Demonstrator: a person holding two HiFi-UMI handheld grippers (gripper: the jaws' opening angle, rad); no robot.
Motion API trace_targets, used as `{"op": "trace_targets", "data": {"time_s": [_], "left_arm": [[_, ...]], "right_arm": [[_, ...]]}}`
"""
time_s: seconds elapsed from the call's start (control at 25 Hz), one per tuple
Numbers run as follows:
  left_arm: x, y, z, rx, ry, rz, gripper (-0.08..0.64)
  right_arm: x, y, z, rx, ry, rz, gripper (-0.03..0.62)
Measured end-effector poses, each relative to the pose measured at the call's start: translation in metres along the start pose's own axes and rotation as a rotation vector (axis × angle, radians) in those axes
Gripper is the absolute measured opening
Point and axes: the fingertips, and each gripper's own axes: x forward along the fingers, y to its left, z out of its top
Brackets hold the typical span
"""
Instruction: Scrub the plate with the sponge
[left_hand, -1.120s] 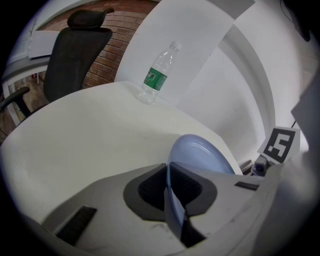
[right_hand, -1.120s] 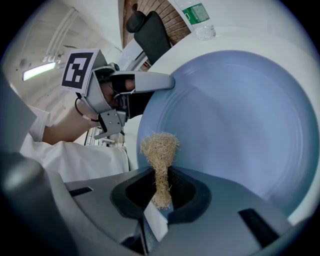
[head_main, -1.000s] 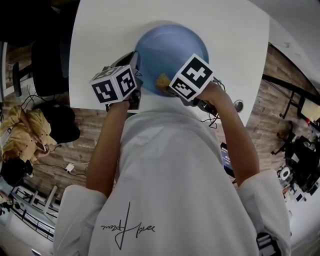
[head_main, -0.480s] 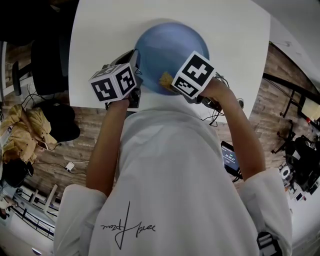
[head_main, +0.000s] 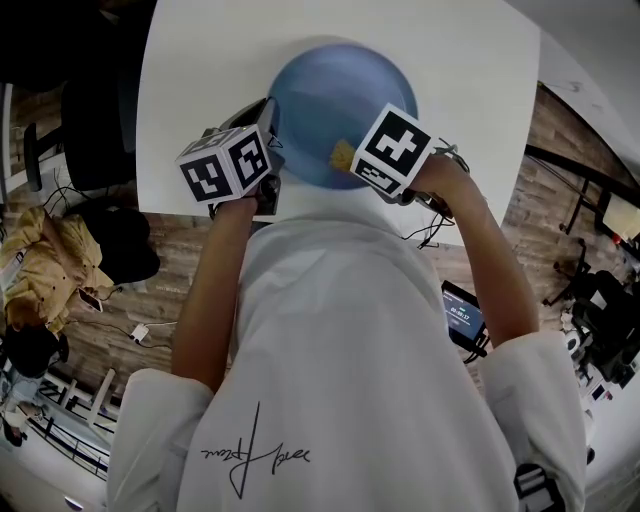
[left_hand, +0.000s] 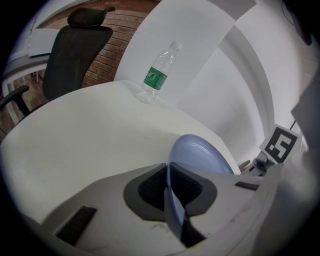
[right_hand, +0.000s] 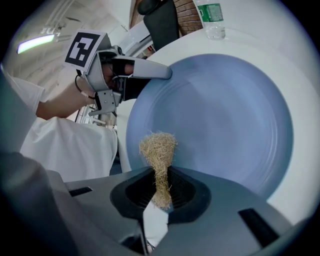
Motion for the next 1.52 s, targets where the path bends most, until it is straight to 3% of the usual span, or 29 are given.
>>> {"op": "trace_targets", "data": {"time_s": [0.6, 1.52], "left_arm": [[-0.001, 0.000, -0.002, 0.016, 0.008, -0.003, 0.015], [-0.001, -0.001, -0.002, 0.024, 0.012, -0.004, 0.015]], "right_arm": [[-0.012, -0.028, -0.007, -0.001, 0.013, -0.076, 0.044], [-0.031, -0.065, 0.008, 0.053, -0.079, -0.196, 0.046]]}}
